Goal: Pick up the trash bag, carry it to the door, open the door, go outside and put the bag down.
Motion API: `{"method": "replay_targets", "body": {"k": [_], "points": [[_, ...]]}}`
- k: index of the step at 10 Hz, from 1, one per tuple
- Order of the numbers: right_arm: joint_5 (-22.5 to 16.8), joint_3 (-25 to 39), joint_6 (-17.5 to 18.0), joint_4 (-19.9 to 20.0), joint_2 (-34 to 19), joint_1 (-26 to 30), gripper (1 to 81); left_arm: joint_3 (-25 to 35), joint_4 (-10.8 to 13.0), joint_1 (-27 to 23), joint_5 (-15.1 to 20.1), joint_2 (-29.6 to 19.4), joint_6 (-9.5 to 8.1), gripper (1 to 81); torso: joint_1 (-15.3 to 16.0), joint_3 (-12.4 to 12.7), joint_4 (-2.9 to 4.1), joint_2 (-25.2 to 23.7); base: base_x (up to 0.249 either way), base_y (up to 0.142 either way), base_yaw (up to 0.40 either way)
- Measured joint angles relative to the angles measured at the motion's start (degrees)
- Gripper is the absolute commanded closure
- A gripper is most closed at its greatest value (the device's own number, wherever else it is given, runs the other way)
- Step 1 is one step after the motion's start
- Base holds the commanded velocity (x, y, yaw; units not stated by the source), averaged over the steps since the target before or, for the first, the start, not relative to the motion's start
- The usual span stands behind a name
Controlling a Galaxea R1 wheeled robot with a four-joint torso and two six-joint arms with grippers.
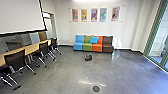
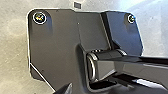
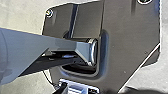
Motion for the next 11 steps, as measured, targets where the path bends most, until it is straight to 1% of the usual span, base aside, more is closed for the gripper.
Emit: {"method": "replay_targets", "body": {"k": [2,5,11], "points": [[0.4,0.0,-0.2,-0.2,0.0,1.3,1.0,0.0,0.0,-0.9,-0.8,0.0,0.02,1.0,0.0,0.0,0.0,0.0,0.134,0.0,0.0],[-0.1,0.0,-0.2,-0.6,0.0,0.2,1.0,0.0,0.0,0.1,-0.5,0.0,0.0,1.0,0.0,0.0,0.0,0.0,0.151,0.0,0.0],[-0.1,0.0,-0.2,-0.6,0.0,0.3,1.0,0.0,0.0,-0.5,-0.6,0.3,0.0,1.0,0.0,0.0,0.0,0.0,0.169,0.0,0.0]]}}
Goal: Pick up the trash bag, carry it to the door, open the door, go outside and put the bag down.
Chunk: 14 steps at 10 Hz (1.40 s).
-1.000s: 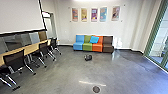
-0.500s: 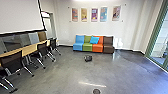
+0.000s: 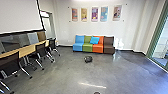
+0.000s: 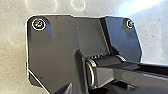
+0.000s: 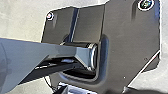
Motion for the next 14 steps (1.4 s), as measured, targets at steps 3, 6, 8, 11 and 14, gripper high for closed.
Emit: {"method": "replay_targets", "body": {"k": [3,6,8,11,14], "points": [[0.1,0.0,0.0,0.0,0.0,0.0,1.0,0.0,0.0,0.0,0.0,0.1,0.0,1.0,0.0,0.0,0.0,0.0,0.17,0.0,0.0],[0.3,0.0,0.0,0.0,0.0,0.0,1.0,0.0,0.0,0.0,0.0,0.2,0.0,1.0,0.0,0.0,0.0,0.0,0.171,0.0,0.0],[0.4,0.1,0.0,0.0,0.0,0.0,1.0,0.0,0.0,0.0,0.0,0.3,0.0,1.0,0.0,0.0,0.0,0.0,0.17,0.0,0.0],[0.4,0.1,0.0,0.0,0.0,0.0,1.0,0.0,0.0,0.0,0.0,0.3,0.02,1.0,0.0,0.0,0.0,0.0,0.17,0.0,0.0],[0.4,0.1,0.0,0.0,0.0,0.0,1.0,0.0,0.0,0.0,0.0,0.3,0.0,1.0,0.0,0.0,0.0,0.0,0.171,0.0,0.0]]}}
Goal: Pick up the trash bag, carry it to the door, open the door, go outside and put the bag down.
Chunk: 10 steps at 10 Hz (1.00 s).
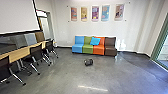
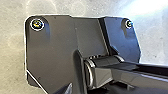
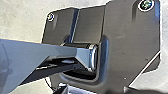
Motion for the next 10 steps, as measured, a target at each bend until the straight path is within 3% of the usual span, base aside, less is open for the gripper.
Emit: {"method": "replay_targets", "body": {"k": [10], "points": [[0.0,0.0,0.0,0.0,0.2,0.0,1.0,0.0,0.0,0.0,-0.1,0.3,0.0,1.0,0.0,0.0,0.0,0.0,0.172,0.0,0.0]]}}
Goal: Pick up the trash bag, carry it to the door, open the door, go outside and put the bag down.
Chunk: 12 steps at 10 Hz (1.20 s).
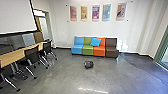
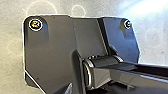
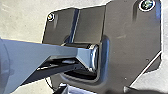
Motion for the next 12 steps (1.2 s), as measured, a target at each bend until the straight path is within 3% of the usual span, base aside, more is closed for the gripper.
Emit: {"method": "replay_targets", "body": {"k": [12], "points": [[0.0,-0.1,0.0,0.0,0.1,0.0,1.0,-0.2,0.0,0.1,-0.1,0.3,0.0,1.0,0.0,0.0,0.0,0.0,0.178,-0.066,0.0]]}}
